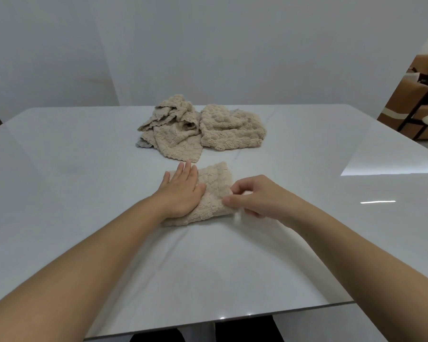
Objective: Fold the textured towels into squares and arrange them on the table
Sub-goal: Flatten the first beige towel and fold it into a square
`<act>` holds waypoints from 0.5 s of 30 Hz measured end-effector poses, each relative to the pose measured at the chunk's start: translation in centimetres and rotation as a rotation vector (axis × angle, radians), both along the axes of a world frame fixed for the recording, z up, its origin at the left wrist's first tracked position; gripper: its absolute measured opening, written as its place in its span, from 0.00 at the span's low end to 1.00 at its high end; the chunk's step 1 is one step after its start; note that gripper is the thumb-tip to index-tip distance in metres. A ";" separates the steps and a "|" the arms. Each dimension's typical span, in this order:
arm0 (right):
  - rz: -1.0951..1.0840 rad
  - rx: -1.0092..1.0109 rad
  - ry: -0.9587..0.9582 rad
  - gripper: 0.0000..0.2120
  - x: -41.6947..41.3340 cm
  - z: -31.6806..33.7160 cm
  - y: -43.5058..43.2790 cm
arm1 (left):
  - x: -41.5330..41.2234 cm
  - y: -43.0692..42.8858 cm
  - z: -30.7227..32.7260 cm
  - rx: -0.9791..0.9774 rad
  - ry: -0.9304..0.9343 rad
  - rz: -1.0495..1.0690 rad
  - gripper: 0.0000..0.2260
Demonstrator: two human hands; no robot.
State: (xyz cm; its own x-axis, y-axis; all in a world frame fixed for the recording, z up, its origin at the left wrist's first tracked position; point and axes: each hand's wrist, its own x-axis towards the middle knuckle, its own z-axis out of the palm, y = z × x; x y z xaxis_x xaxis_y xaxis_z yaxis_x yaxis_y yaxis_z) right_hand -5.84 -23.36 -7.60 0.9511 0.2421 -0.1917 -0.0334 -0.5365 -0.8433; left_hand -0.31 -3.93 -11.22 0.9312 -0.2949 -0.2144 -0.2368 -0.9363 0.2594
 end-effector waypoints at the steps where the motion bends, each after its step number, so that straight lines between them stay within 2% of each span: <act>1: 0.008 0.000 -0.042 0.10 0.0 0.0 0.0 | 0.1 0.0 0.2 0.009 0.017 -0.008 0.28; 3: 0.077 0.059 -0.009 0.07 -0.1 -0.3 0.2 | 0.2 0.0 0.4 0.018 0.039 -0.021 0.28; 6: 0.177 0.206 0.171 0.04 0.0 -0.8 0.8 | 0.1 0.1 0.4 0.017 0.032 -0.032 0.28; 15: 0.105 0.124 0.353 0.03 -0.5 -0.2 -2.5 | -0.8 -0.2 -0.6 0.038 -0.123 -0.002 0.27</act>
State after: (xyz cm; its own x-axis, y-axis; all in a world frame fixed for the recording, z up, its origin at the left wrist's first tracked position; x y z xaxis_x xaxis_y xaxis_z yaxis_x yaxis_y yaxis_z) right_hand -6.34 -25.86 -7.77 0.8005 0.3768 -0.4661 -0.2833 -0.4475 -0.8482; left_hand -1.13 -4.17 -11.85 0.9504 -0.2910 -0.1100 -0.2669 -0.9443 0.1926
